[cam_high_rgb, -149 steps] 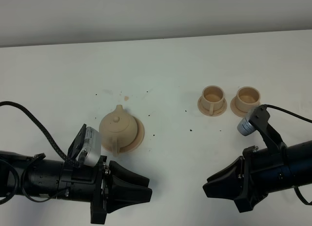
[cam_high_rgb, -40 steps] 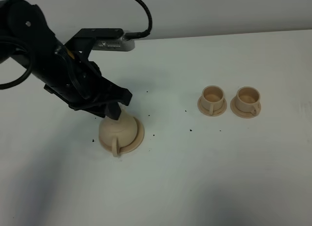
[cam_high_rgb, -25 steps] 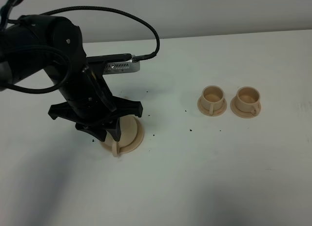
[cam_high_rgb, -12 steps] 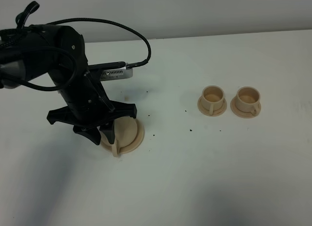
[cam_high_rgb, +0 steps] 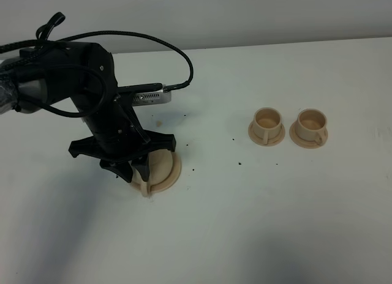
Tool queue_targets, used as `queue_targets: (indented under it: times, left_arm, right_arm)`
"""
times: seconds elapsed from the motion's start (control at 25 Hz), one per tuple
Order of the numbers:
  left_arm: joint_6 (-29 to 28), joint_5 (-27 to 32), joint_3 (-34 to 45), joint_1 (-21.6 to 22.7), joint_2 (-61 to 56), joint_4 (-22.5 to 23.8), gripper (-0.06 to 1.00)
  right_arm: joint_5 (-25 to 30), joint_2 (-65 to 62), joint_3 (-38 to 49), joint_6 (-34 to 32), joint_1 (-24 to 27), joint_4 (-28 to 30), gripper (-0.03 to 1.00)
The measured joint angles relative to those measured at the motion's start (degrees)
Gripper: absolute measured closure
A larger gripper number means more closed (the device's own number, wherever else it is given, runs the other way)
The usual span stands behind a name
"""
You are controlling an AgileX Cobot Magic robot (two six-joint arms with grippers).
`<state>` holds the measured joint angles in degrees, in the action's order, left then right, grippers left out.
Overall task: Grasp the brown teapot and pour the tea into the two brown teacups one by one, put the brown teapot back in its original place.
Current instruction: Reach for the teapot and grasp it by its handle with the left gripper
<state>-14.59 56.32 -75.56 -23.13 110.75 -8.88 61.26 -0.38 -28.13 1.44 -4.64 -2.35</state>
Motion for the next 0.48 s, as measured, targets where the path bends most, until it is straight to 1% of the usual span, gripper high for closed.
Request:
queue_targets:
  times: [0.48]
  left_arm:
    - [1.7, -2.2, 0.0, 0.0, 2.9, -1.7, 0.61]
  right_arm:
    - [0.0, 0.0, 0.0, 0.0, 0.0, 0.0, 0.73]
